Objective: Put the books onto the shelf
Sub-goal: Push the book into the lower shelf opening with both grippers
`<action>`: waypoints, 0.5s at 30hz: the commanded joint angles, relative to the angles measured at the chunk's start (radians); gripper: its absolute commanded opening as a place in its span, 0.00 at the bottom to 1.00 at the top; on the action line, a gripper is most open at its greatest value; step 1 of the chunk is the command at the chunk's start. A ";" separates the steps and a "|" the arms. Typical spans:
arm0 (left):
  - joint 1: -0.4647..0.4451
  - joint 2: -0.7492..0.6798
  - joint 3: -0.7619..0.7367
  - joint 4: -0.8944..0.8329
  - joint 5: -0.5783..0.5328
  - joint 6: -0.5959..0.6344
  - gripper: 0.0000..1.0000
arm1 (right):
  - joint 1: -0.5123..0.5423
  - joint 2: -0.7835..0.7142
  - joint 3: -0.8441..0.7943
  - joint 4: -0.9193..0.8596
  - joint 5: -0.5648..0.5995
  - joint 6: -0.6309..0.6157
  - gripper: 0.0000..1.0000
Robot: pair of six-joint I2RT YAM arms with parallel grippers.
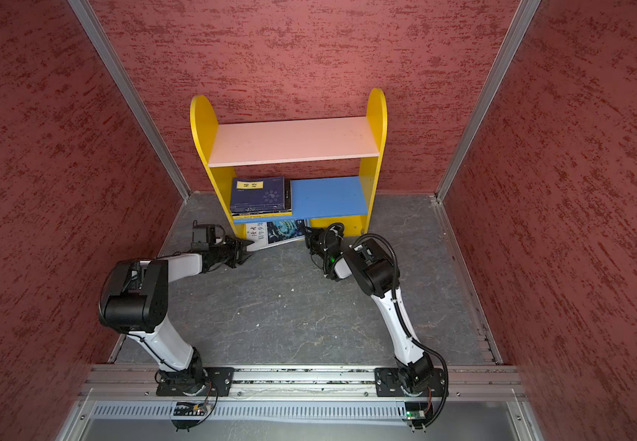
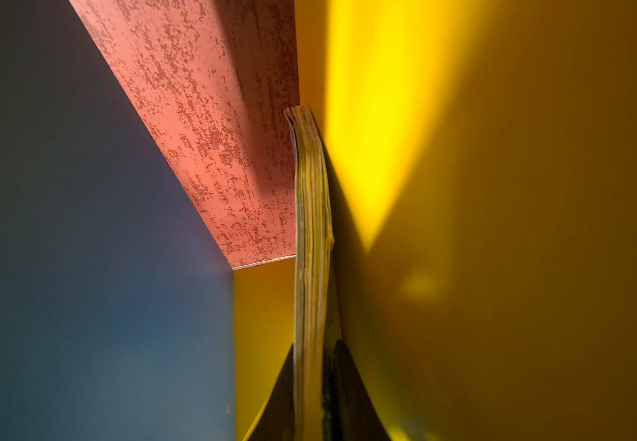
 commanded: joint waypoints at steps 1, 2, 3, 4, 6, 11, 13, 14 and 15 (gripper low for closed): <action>-0.005 0.033 -0.002 -0.013 -0.038 -0.003 0.45 | -0.003 -0.042 0.019 0.005 -0.020 0.017 0.18; -0.006 0.050 0.006 0.004 -0.037 -0.012 0.44 | -0.003 -0.043 0.016 0.007 -0.023 0.024 0.18; -0.008 0.063 0.015 0.012 -0.038 -0.018 0.44 | -0.002 -0.044 0.011 0.013 -0.023 0.029 0.18; -0.010 0.072 0.024 0.015 -0.042 -0.021 0.44 | -0.002 -0.049 0.004 0.018 -0.023 0.033 0.18; -0.019 0.078 0.035 0.011 -0.052 -0.021 0.44 | -0.003 -0.058 -0.008 0.017 -0.020 0.035 0.18; -0.035 0.104 0.057 -0.014 -0.074 -0.010 0.45 | -0.003 -0.068 -0.009 -0.006 -0.048 0.025 0.20; -0.038 0.122 0.052 0.024 -0.078 -0.022 0.39 | -0.004 -0.069 -0.008 -0.012 -0.058 0.025 0.20; -0.038 0.134 0.054 0.043 -0.078 -0.030 0.37 | -0.004 -0.071 -0.011 -0.015 -0.061 0.028 0.21; -0.038 0.143 0.055 0.055 -0.080 -0.033 0.35 | -0.003 -0.072 -0.017 -0.014 -0.060 0.028 0.21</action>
